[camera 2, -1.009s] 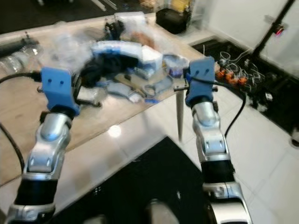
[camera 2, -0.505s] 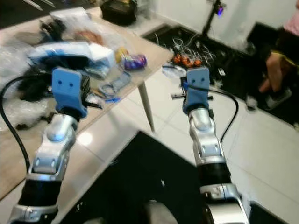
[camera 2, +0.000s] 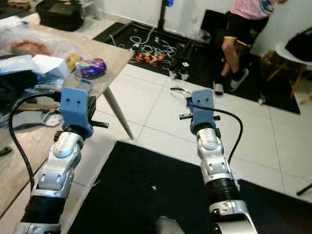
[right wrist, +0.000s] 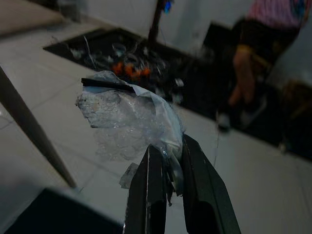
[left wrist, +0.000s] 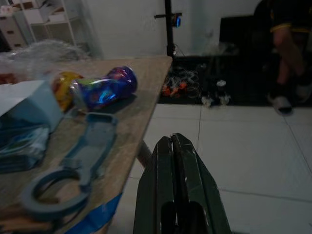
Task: Picking trash to rubbish bin
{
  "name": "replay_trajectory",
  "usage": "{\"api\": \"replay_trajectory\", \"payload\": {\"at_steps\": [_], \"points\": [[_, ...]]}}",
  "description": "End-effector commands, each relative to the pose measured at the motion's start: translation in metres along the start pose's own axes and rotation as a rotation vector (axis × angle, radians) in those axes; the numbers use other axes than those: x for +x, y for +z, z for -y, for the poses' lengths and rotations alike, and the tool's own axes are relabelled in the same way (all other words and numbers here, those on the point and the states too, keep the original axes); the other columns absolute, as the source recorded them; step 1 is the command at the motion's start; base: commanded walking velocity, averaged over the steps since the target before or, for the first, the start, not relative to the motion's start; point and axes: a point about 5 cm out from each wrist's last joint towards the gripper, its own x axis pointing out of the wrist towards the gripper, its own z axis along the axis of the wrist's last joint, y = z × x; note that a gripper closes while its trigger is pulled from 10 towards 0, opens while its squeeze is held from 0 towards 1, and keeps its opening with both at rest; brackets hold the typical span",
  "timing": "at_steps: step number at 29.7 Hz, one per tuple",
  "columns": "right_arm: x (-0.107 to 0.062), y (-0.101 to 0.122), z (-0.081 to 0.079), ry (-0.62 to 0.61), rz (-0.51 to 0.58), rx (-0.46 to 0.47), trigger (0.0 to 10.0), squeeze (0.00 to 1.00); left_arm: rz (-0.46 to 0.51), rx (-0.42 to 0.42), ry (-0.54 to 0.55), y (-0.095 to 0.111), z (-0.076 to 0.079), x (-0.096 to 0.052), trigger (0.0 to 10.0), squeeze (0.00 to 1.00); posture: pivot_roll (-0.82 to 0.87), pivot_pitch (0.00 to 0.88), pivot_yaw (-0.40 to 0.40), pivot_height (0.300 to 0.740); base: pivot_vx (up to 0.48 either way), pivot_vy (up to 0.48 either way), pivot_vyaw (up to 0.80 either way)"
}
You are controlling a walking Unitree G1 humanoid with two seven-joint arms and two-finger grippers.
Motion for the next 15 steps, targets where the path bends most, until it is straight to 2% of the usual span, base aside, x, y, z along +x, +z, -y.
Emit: {"api": "replay_trajectory", "payload": {"at_steps": [1, 4, 8, 15], "points": [[-0.001, -0.004, 0.004, -0.004, -0.004, 0.016, 10.0, 0.00, -0.007, 0.009, -0.021, -0.003, 0.005, 0.000, 10.0, 0.00, 0.03, 0.022, -0.070, 0.740, 0.000, 0.000, -0.80], [-0.003, -0.014, 0.004, -0.009, -0.036, 0.022, 10.0, 0.00, -0.011, 0.014, 0.000, -0.005, 0.003, 0.003, 10.0, 0.00, 0.04, 0.028, -0.052, 0.740, 0.000, 0.000, -0.80], [-0.006, -0.026, 0.007, -0.040, -0.085, 0.027, 10.0, 0.00, -0.019, 0.026, -0.035, -0.008, 0.003, 0.006, 10.0, 0.00, 0.04, 0.034, -0.015, 0.740, 0.000, 0.000, -0.80], [-0.011, -0.033, 0.008, -0.044, -0.100, 0.030, 10.0, 0.00, -0.031, 0.040, -0.086, -0.012, 0.007, 0.008, 10.0, 0.00, 0.04, 0.034, 0.036, 0.740, 0.000, 0.000, -0.80]]}}
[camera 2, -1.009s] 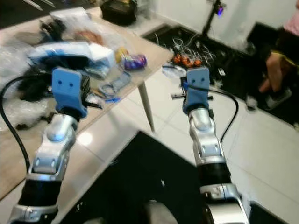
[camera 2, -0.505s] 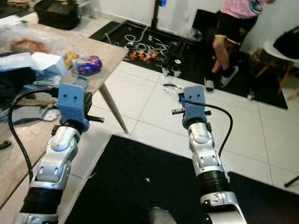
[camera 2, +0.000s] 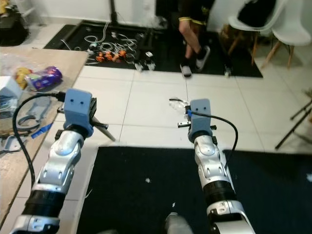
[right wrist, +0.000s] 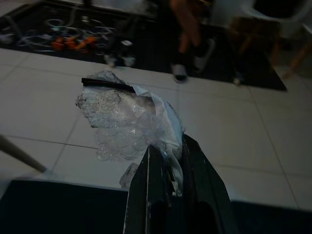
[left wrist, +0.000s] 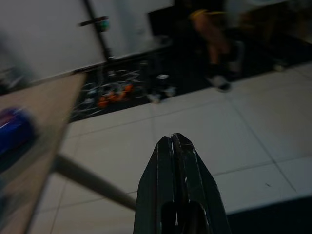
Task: Picking trash to rubbish bin
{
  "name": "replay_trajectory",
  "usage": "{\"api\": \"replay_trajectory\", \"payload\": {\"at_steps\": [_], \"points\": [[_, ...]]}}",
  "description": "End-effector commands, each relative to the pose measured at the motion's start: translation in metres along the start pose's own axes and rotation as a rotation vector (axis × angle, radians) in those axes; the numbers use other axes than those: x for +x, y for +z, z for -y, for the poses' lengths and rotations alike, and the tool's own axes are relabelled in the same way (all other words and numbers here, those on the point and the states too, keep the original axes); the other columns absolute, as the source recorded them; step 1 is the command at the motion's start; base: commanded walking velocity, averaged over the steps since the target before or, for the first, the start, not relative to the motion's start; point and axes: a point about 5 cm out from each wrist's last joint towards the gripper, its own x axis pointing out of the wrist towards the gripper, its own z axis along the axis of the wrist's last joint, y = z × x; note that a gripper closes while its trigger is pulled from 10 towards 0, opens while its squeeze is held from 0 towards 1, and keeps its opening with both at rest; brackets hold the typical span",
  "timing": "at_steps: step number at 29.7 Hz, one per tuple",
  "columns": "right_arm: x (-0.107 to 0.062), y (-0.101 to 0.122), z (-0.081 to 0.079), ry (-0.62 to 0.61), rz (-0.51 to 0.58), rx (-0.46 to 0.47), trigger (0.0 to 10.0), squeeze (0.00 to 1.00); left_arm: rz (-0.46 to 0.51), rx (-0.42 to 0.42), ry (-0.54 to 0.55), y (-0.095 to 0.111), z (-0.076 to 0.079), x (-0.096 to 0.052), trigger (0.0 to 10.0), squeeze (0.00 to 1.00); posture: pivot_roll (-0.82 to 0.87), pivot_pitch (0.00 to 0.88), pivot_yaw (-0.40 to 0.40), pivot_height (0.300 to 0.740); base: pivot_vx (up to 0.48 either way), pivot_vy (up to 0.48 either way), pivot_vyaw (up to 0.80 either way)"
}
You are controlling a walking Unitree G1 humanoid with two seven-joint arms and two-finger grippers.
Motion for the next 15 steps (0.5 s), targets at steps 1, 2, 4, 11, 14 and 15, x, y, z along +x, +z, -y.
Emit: {"api": "replay_trajectory", "payload": {"at_steps": [1, 2, 4, 11, 14, 15], "points": [[-0.002, -0.002, 0.005, -0.019, 0.001, 0.004, 10.0, 0.00, 0.005, -0.003, -0.031, 0.000, 0.005, 0.002, 10.0, 0.00, 0.03, 0.035, 0.040, 0.740, 0.000, 0.000, -0.80], [-0.003, -0.003, 0.005, -0.022, 0.001, 0.001, 10.0, 0.00, 0.003, -0.004, -0.047, 0.000, 0.007, 0.004, 10.0, 0.00, 0.03, 0.041, 0.058, 0.740, 0.000, 0.000, -0.80], [-0.004, -0.005, 0.005, -0.026, 0.001, -0.001, 10.0, 0.00, 0.002, -0.005, -0.059, 0.000, 0.009, 0.005, 10.0, 0.00, 0.03, 0.042, 0.063, 0.740, 0.000, 0.000, -0.80], [-0.011, -0.016, 0.005, -0.052, -0.019, -0.051, 10.0, 0.00, 0.012, -0.019, -0.055, -0.002, 0.009, 0.007, 10.0, 0.00, 0.03, 0.049, 0.066, 0.740, 0.000, 0.000, -0.80], [-0.012, -0.020, 0.004, -0.034, -0.037, -0.045, 10.0, 0.00, 0.002, -0.031, -0.020, -0.007, 0.005, 0.005, 10.0, 0.00, 0.03, 0.050, 0.058, 0.740, 0.000, 0.000, -0.80], [-0.012, -0.021, 0.003, -0.031, -0.042, -0.043, 10.0, 0.00, -0.002, -0.040, -0.014, -0.008, 0.005, 0.004, 10.0, 0.00, 0.03, 0.050, 0.058, 0.740, 0.000, 0.000, -0.80]]}}
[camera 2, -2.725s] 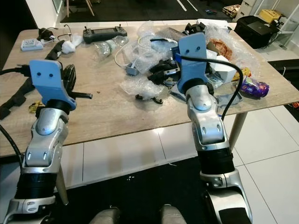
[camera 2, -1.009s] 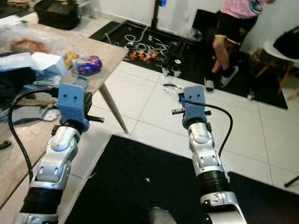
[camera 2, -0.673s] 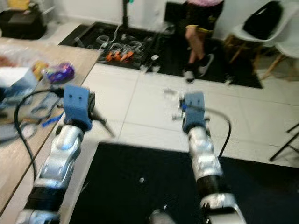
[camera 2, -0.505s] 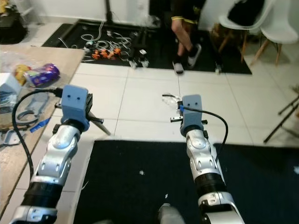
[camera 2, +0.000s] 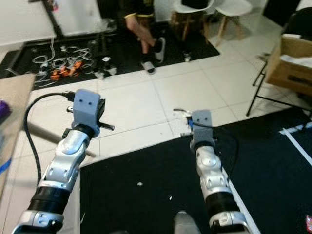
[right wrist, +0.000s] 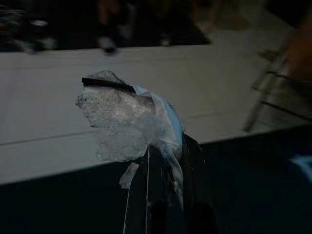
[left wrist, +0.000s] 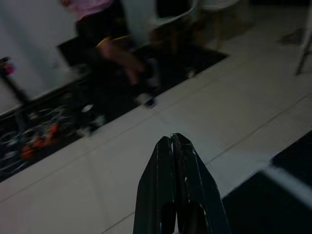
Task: Picking trash to rubbish bin
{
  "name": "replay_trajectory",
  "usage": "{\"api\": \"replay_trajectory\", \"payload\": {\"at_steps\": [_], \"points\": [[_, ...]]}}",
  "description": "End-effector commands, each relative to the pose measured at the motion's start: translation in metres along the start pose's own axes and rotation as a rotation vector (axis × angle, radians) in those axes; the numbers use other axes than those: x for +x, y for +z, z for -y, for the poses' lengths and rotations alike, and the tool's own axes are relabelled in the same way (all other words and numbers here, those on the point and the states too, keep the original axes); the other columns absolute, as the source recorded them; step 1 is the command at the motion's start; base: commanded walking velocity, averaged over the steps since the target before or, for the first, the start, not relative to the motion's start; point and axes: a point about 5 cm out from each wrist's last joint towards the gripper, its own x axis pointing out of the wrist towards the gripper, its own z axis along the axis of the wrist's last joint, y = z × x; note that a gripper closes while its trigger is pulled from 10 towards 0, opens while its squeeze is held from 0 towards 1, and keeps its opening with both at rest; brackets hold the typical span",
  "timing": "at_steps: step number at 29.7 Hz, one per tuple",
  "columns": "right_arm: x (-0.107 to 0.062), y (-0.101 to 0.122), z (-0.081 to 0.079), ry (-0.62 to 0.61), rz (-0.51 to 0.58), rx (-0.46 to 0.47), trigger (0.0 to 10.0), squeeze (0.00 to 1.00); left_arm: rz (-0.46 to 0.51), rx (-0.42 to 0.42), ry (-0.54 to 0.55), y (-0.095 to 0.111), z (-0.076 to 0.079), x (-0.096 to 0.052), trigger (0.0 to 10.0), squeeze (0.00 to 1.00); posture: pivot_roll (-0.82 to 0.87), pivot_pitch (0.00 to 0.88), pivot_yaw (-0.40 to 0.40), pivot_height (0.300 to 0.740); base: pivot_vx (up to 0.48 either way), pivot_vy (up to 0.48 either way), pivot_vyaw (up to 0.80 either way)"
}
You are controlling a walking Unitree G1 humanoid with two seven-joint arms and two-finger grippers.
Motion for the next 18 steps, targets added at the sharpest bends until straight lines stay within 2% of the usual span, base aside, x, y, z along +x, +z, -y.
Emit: {"api": "replay_trajectory", "payload": {"at_steps": [1, 8, 14, 18], "points": [[0.000, 0.001, -0.003, 0.006, 0.005, 0.004, 10.0, 0.00, -0.019, -0.021, 0.030, -0.007, -0.006, -0.004, 10.0, 0.00, 0.03, 0.050, 0.058, 0.740, 0.000, 0.000, -0.80], [-0.001, 0.000, -0.005, 0.048, 0.006, 0.064, 10.0, 0.00, -0.032, -0.023, 0.069, -0.014, -0.009, -0.009, 10.0, 0.00, 0.02, 0.051, 0.033, 0.740, 0.000, 0.000, -0.80], [-0.001, -0.001, -0.004, 0.033, 0.012, 0.028, 10.0, 0.00, -0.049, -0.098, 0.075, -0.021, -0.010, -0.015, 10.0, 0.00, 0.02, 0.053, 0.018, 0.740, 0.000, 0.000, -0.80], [0.000, -0.004, -0.001, 0.025, -0.002, 0.014, 10.0, 0.00, -0.059, -0.106, 0.086, -0.024, -0.012, -0.018, 10.0, 0.00, 0.02, 0.053, -0.001, 0.740, 0.000, 0.000, -0.80]]}}
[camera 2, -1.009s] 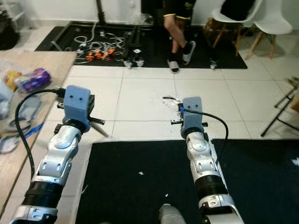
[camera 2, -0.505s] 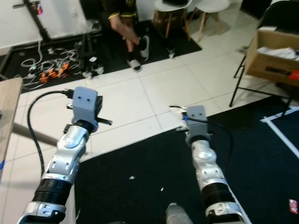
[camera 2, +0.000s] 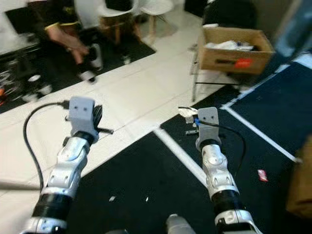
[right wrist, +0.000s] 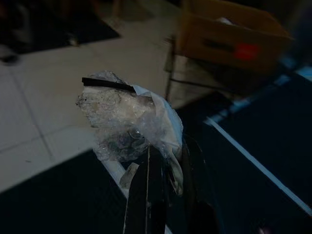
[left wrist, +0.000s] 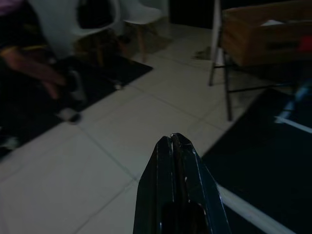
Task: Picking trash to rubbish bin
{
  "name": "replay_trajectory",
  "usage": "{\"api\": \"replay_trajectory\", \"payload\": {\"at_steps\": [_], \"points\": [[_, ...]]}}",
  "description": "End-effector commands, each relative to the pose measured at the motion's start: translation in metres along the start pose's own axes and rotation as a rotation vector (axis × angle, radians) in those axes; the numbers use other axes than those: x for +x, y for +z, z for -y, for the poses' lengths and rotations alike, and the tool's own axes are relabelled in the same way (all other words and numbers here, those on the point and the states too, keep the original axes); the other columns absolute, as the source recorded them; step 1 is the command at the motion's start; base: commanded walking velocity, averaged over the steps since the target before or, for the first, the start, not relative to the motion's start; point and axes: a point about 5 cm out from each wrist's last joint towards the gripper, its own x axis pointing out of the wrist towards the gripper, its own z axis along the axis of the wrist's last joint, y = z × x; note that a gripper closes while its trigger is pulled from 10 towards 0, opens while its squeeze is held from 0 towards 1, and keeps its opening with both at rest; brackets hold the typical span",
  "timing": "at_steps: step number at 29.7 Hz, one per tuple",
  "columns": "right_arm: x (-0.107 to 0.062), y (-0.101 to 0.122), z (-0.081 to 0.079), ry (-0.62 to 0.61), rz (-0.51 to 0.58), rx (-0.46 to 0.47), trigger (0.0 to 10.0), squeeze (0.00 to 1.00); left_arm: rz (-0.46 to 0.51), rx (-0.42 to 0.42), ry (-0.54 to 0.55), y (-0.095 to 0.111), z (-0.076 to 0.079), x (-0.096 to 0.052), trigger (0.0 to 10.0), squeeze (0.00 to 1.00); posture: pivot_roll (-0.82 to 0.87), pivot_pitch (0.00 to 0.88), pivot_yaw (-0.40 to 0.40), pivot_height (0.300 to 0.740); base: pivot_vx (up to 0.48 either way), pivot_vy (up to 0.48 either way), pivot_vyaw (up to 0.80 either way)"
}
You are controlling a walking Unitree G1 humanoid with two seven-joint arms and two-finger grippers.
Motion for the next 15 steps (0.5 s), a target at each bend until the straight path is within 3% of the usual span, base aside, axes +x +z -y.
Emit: {"api": "replay_trajectory", "payload": {"at_steps": [1, 15], "points": [[-0.0010, -0.0064, -0.0013, 0.016, -0.018, -0.006, 10.0, 0.00, 0.003, 0.016, 0.015, -0.0024, -0.0023, -0.0031, 10.0, 0.00, 0.02, 0.053, -0.010, 0.740, 0.000, 0.000, -0.80], [0.0020, -0.0097, 0.0055, -0.005, -0.043, 0.005, 10.0, 0.00, -0.022, 0.027, 0.059, -0.0083, -0.0035, -0.0045, 10.0, 0.00, 0.01, 0.052, -0.022, 0.740, 0.000, 0.000, -0.80]]}}
